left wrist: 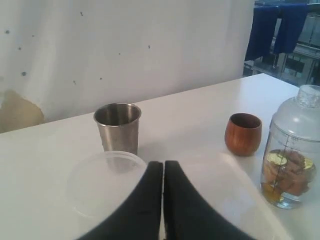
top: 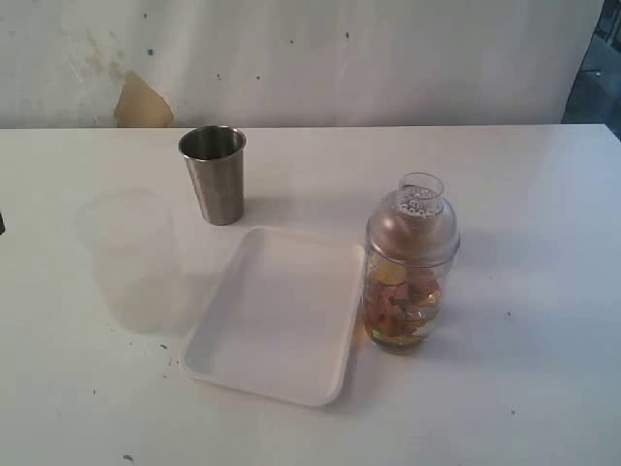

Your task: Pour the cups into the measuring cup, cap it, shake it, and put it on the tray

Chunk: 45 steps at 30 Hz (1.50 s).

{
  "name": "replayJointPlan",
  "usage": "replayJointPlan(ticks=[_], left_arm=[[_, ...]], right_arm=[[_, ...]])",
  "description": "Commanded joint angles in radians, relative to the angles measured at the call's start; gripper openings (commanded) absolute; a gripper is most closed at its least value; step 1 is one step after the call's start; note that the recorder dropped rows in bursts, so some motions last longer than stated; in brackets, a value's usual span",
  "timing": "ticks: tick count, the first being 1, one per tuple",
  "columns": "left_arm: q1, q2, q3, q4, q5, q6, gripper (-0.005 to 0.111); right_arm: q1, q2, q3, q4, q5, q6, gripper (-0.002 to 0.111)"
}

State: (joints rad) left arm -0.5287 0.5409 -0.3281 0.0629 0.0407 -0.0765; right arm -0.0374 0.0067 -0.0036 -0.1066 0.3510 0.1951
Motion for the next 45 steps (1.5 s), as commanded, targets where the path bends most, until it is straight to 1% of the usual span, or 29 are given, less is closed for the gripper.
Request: replayJointPlan(ticks=[1,4,7,9,11,12,13,14,15,16,18,19,20,21,22,30,34,45], left_arm=[[-0.002,-0.005,0.003,-0.009,-0.018,0.003,0.001],[-0.002,-0.005,0.003,-0.009,-0.022,0.003,0.001],[-0.002,-0.006,0.032,-0.009,-0.05,0.003,0.001],[0.021,-0.006,0.081,-0.009,-0.078,0.003,0.001],[0.069,-0.04,0.136,-0.009,-0.048,0.003,0.001],[0.12,-0.085,0.161,-0.015,0.001,0.003,0.001],[0.154,-0.116,0.172,-0.027,0.034,0.003,0.001],[0.224,-0.182,0.189,-0.057,0.09,0.003,0.001],[0.265,-0.213,0.202,-0.063,0.108,0.003,0.001],[0.337,-0.261,0.233,-0.07,0.114,0.003,0.001],[0.438,-0.314,0.283,-0.07,0.107,0.003,0.001],[0.484,-0.336,0.312,-0.07,0.107,0.003,0.001],[0.511,-0.354,0.328,-0.07,0.107,0.003,0.001],[0.529,-0.374,0.328,-0.07,0.148,0.003,0.001],[0.53,-0.391,0.328,-0.07,0.194,0.003,0.001],[0.529,-0.541,0.328,-0.07,0.17,0.003,0.001],[0.532,-0.541,0.328,-0.07,0.147,0.003,0.001],[0.554,-0.541,0.328,-0.054,0.147,0.003,0.001]], right_arm=[[-0.004,-0.007,0.004,0.001,-0.001,0.003,0.0],[-0.004,-0.007,0.004,0.001,-0.001,0.003,0.0],[-0.004,-0.007,0.004,0.001,-0.001,0.003,0.0],[-0.004,-0.007,0.004,0.001,-0.001,0.003,0.0],[-0.004,-0.007,0.004,0.001,-0.001,0.003,0.0],[-0.004,-0.007,0.004,0.001,-0.001,0.003,0.0],[-0.004,-0.007,0.004,0.001,-0.001,0.003,0.0],[-0.004,-0.007,0.004,0.001,-0.001,0.003,0.0],[-0.004,-0.007,0.004,0.001,-0.001,0.003,0.0],[-0.004,-0.007,0.004,0.001,-0.001,0.003,0.0],[-0.004,-0.007,0.004,0.001,-0.001,0.003,0.0],[-0.004,-0.007,0.004,0.001,-0.001,0.003,0.0],[-0.004,-0.007,0.004,0.001,-0.001,0.003,0.0],[-0.004,-0.007,0.004,0.001,-0.001,0.003,0.0],[-0.004,-0.007,0.004,0.001,-0.001,0.003,0.0],[-0.004,-0.007,0.004,0.001,-0.001,0.003,0.0],[-0.004,-0.007,0.004,0.001,-0.001,0.003,0.0],[-0.004,-0.007,0.004,0.001,-0.001,0.003,0.0]])
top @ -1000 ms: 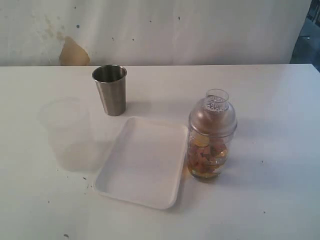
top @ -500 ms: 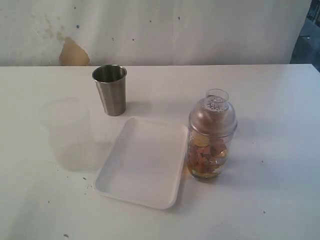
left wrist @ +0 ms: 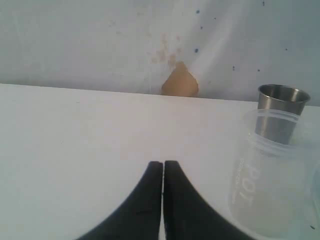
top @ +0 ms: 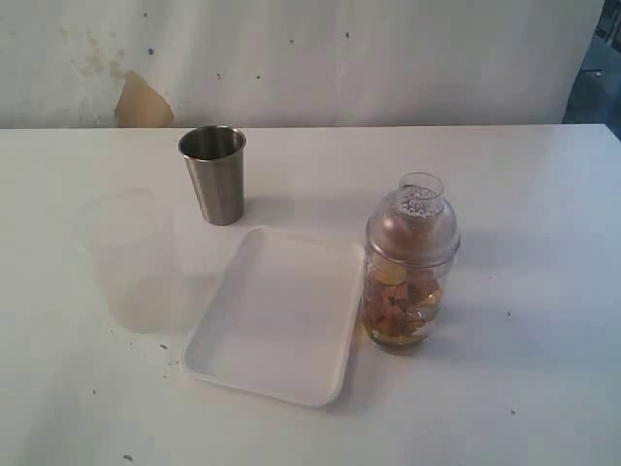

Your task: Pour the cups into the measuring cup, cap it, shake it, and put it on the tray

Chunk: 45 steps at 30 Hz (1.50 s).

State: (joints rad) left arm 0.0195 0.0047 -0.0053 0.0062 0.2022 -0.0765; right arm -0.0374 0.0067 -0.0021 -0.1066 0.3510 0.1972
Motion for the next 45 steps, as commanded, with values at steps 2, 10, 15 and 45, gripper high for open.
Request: replayJointPlan(ticks=[2,10,15,45], left_arm=[[0.019,-0.005,0.005,0.003,-0.014,0.003,0.001],[0.043,-0.005,0.005,0.003,-0.014,0.003,0.001],[0.043,-0.005,0.005,0.003,-0.014,0.003,0.001],[0.043,-0.005,0.005,0.003,0.136,0.005,0.001]], right_arm=[[-0.004,-0.007,0.002,0.001,-0.001,0.001,0.0],[-0.004,-0.007,0.002,0.001,-0.001,0.001,0.0],[-0.004,-0.007,0.002,0.001,-0.001,0.001,0.0],[-0.004,-0.007,0.002,0.001,-0.001,0.043,0.0]])
